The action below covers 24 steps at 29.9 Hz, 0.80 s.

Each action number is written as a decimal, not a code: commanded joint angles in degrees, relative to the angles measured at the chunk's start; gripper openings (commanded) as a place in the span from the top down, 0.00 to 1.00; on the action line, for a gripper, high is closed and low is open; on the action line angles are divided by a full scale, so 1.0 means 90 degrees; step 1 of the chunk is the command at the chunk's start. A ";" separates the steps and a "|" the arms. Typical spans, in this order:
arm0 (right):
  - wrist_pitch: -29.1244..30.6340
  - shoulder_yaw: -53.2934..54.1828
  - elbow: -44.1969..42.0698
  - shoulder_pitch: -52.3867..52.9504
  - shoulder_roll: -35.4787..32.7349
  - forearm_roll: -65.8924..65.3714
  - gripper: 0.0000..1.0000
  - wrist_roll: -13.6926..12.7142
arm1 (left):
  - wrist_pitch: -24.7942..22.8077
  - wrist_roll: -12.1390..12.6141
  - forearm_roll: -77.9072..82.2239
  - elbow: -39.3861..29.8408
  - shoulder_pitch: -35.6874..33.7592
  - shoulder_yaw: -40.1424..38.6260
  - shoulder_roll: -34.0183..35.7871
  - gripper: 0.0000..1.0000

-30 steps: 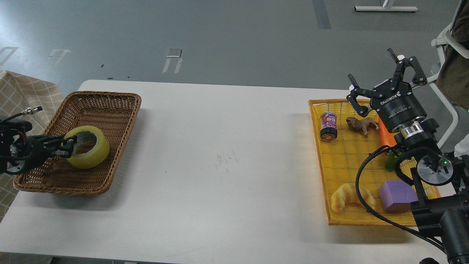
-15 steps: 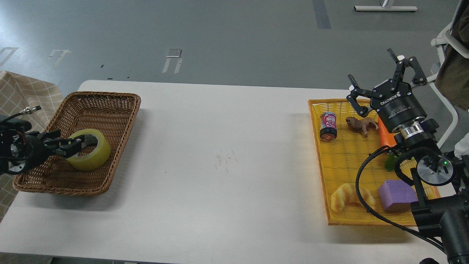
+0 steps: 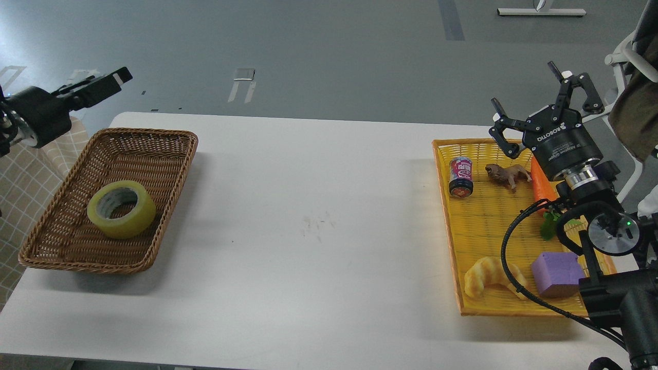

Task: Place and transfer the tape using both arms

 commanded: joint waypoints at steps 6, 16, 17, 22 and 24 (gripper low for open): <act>0.0000 0.0032 0.0002 0.0324 -0.0131 -0.0010 0.00 -0.0023 | -0.0975 0.0017 -0.3516 -0.0001 -0.0612 -0.0016 -0.0744 0.02; 0.0000 0.0022 -0.0145 0.0988 -0.0346 -0.0030 0.00 -0.0053 | -0.1864 0.0046 -0.5013 -0.0215 -0.0642 -0.0972 -0.1817 0.02; 0.0000 0.0022 -0.0145 0.1057 -0.0346 -0.0039 0.00 -0.0053 | -0.1874 0.0046 -0.5022 -0.0322 -0.0593 -0.1109 -0.1954 0.02; 0.0000 0.0013 -0.0203 0.1232 -0.0346 -0.0049 0.00 -0.0053 | -0.1903 0.0065 -0.5294 -0.0645 -0.0340 -0.1441 -0.2364 0.02; 0.0000 0.0003 -0.0232 0.1311 -0.0346 -0.0049 0.00 -0.0053 | -0.1913 0.0085 -0.5509 -0.0714 -0.0242 -0.1549 -0.2559 0.02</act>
